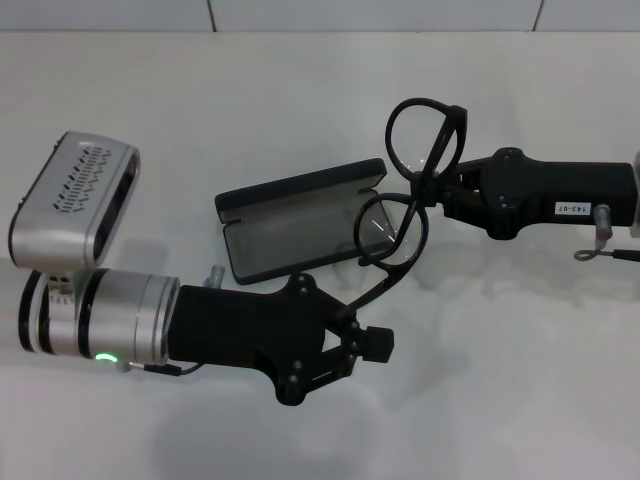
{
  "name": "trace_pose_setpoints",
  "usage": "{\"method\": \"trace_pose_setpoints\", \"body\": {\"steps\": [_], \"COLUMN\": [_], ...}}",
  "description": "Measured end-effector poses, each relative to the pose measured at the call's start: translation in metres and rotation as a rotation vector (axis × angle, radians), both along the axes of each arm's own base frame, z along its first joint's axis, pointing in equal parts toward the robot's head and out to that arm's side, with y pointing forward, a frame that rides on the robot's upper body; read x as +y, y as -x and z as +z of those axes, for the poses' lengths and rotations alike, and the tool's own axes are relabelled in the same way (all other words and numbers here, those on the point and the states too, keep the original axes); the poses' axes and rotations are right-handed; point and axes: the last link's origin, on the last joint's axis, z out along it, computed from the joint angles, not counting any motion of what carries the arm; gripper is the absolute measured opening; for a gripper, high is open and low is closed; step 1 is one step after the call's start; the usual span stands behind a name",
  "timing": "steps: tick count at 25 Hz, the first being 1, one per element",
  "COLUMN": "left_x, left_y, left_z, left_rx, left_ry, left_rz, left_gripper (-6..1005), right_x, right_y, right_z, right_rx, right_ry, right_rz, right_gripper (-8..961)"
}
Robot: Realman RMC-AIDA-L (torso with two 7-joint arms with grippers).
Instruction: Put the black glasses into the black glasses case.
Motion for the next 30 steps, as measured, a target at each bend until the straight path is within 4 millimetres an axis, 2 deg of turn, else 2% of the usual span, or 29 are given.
{"method": "trace_pose_setpoints", "body": {"steps": [20,30], "left_x": [0.016,0.019], "left_y": [-0.014,-0.015], "left_z": [-0.009,-0.009], "left_rx": [-0.004,-0.019], "left_ry": [-0.022,-0.041], "left_rz": [0.003,0.023], "left_gripper": [2,2], "right_x": [-0.008,-0.012], "right_y": [0.010,0.012], "right_z": [-0.021,-0.023], "right_rx": [-0.058,-0.045], "right_ry": [0.076,0.095], "right_rz": [0.065,0.069], "right_gripper": [83,84]}}
